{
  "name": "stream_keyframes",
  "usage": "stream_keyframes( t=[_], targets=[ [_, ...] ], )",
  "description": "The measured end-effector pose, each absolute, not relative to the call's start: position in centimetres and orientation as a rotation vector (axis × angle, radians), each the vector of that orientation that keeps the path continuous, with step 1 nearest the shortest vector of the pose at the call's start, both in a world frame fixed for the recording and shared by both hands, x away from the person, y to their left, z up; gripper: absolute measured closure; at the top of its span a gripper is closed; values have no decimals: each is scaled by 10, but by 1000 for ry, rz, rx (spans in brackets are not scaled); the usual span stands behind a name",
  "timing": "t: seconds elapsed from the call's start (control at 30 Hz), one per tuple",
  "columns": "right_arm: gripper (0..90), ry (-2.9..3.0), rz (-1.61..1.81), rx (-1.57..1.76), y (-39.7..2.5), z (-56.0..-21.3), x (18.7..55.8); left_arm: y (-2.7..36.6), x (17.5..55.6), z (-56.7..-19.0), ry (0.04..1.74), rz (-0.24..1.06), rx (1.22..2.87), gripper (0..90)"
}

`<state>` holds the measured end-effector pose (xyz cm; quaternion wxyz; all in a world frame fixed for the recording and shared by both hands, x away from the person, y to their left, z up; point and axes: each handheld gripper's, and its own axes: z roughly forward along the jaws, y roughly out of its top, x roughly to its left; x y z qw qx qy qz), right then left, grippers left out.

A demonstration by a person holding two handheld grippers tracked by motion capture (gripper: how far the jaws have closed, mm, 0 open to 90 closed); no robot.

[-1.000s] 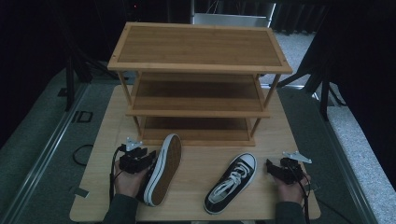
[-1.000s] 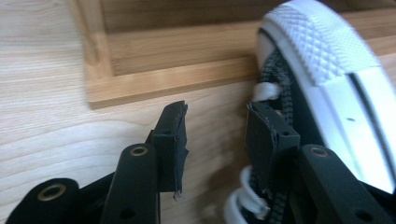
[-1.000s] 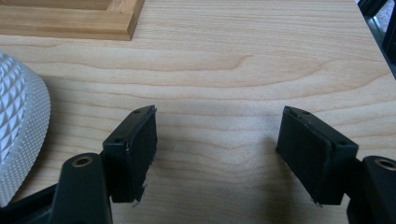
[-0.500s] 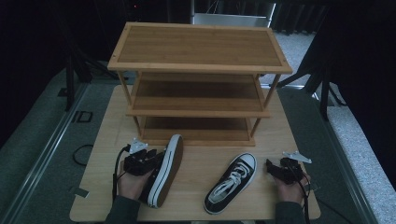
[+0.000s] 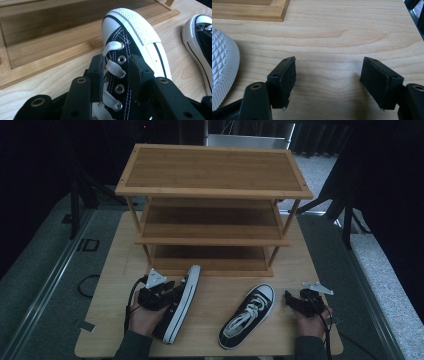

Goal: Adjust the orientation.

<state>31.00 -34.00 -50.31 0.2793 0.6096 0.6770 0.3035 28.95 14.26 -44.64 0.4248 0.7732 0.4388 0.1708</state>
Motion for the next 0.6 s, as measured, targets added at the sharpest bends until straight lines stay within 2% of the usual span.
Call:
stream_keyframes(
  t=[0.6],
  targets=[
    [284, 1817, 814, 1634, -340, -503, 310, 138, 287, -444, 1042, 373, 1947, 603]
  ],
)
